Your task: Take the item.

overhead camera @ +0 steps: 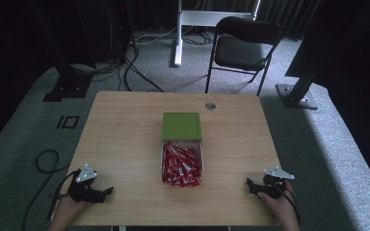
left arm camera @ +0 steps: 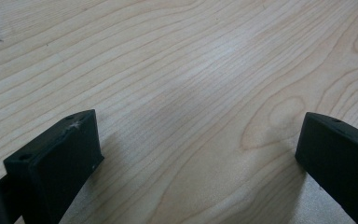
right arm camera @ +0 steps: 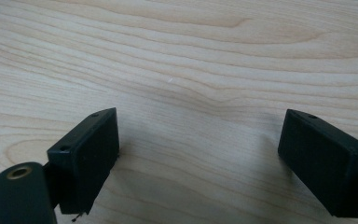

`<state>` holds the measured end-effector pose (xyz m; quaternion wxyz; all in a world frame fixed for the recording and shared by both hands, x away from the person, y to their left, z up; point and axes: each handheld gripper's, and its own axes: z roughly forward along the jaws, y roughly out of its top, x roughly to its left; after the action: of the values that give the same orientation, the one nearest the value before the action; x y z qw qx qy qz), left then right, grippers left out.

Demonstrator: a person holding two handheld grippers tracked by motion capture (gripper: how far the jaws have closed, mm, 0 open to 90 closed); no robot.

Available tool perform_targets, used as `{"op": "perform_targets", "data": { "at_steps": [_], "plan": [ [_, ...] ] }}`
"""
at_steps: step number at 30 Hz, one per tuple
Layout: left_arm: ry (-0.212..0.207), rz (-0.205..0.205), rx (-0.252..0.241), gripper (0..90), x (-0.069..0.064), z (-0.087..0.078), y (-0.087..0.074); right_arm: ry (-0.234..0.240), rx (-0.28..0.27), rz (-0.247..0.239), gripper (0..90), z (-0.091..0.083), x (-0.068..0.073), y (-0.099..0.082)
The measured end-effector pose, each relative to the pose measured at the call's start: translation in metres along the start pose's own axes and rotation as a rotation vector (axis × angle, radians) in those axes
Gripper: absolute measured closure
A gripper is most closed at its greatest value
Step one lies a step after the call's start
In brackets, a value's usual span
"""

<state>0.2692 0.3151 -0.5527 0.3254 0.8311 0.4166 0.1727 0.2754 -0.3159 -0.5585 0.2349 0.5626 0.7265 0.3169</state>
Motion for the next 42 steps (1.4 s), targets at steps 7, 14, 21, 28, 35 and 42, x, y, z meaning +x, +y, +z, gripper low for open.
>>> {"op": "perform_targets", "data": {
  "at_steps": [7, 14, 21, 28, 35, 42],
  "plan": [
    [0.0, 0.0, 0.001, 0.8, 0.0, 0.0, 0.0, 0.001, -0.001, -0.001, 12.0, 0.0, 0.0, 0.0],
    [0.0, 0.001, 0.001, 0.8, 0.0, 0.0, 0.0, 0.0, -0.001, -0.002, 12.0, 0.0, 0.0, 0.0],
    [0.0, 0.001, 0.001, 0.8, 0.0, 0.0, 0.0, -0.001, -0.002, -0.002, 12.0, 0.0, 0.0, 0.0],
    [0.0, 0.001, 0.001, 0.8, 0.0, 0.0, 0.0, -0.011, -0.001, 0.011, 12.1, -0.001, 0.001, -0.001],
    [0.0, 0.0, 0.001, 0.8, 0.0, 0.0, 0.0, -0.001, -0.011, 0.043, 13.6, -0.004, 0.001, 0.003],
    [0.0, 0.0, 0.0, 0.8, 0.0, 0.0, 0.0, 0.015, -0.035, 0.036, 14.3, -0.009, 0.004, 0.011]
  ]
}}
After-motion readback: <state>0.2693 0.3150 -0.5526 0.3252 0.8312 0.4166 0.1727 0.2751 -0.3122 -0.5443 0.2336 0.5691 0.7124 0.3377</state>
